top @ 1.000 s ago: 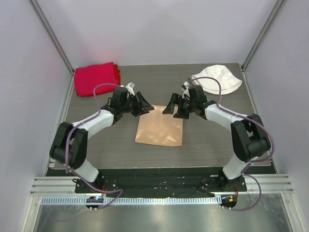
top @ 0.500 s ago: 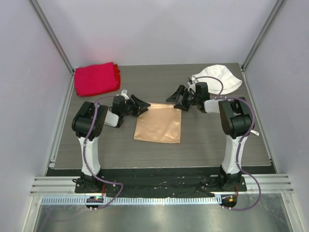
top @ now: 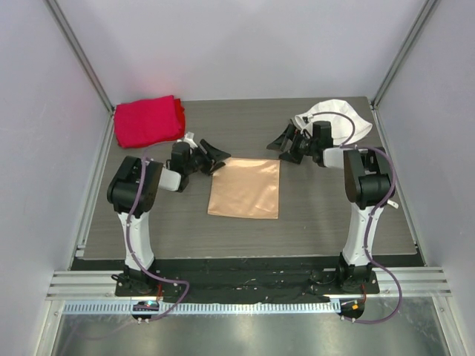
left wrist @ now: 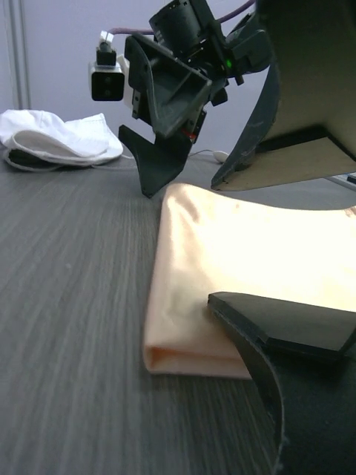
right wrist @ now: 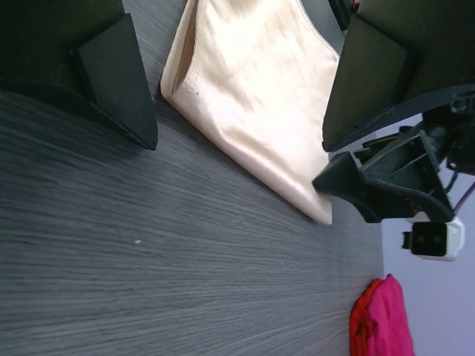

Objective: Fold the napkin into a case and place the utensils inside
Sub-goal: Smooth out the square-folded napkin at the center of the board.

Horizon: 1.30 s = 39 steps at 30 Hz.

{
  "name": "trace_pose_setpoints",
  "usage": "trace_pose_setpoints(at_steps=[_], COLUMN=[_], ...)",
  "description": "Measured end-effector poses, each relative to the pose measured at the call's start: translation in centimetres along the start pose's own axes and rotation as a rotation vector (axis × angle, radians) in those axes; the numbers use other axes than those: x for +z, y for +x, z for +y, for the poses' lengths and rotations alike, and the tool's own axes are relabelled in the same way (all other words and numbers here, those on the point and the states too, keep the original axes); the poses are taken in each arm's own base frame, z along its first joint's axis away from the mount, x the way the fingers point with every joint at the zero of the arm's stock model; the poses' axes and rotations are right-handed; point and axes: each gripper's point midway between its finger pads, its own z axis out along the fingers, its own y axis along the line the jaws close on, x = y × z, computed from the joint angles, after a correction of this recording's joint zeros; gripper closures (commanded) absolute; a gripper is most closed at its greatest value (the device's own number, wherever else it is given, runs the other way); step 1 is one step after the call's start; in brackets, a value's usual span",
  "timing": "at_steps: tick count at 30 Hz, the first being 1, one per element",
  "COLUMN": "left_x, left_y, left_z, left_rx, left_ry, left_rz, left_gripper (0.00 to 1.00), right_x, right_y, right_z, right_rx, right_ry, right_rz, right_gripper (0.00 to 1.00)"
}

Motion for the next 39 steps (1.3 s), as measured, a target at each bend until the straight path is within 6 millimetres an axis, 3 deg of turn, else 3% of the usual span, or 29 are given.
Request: trace_pose_setpoints(at_steps=[5, 7, 10, 13, 15, 17, 20, 22, 30, 39], left_x=[0.5, 0.8, 1.0, 1.7, 2.1, 2.2, 2.2, 2.2, 2.3, 1.8], left_y=[-1.8, -2.5, -3.1, -3.0, -2.5, -1.9, -2.3, -2.8, -3.4, -4.9], left_z=[-3.8, -5.5, -6.7, -5.6, -3.7, -1.6, -0.7, -0.6, -0.1, -1.0], left_rx=[0.021, 0.023, 0.013, -0.025, -0.059, -0.084, -0.094, -0.096, -0.078, 0.032], left_ry=[0.06, 0.105, 0.153, 0.172, 0.15, 0.102, 0.079, 0.074, 0.039, -0.073], left_rz=[-0.006, -0.015, -0.03, -0.034, -0.028, -0.024, -0.047, -0.063, -0.087, -0.066], left_gripper=[0.37, 0.36, 0.34, 0.3, 0.28, 0.27, 0.25, 0.25, 0.25, 0.23], right_x=[-1.0, -1.2, -0.3, 2.2, 3.8, 5.6, 7.6, 8.4, 8.5, 4.6], right_y=[-0.8, -1.2, -1.1, 0.9, 2.9, 5.3, 7.8, 8.4, 3.8, -2.5], right_z=[0.2, 1.6, 5.2, 9.8, 11.8, 12.4, 10.8, 9.0, 6.8, 1.7], right_rx=[-0.026, -0.049, -0.105, -0.138, -0.131, -0.112, -0.056, -0.003, 0.021, 0.065], right_ry=[0.132, 0.15, 0.11, 0.01, -0.056, -0.097, -0.101, -0.095, -0.095, -0.001], right_rz=[-0.017, -0.031, -0.038, -0.012, 0.02, 0.066, 0.122, 0.14, 0.058, -0.062], right_gripper=[0.0, 0.0, 0.0, 0.0, 0.0, 0.0, 0.0, 0.0, 0.0, 0.0])
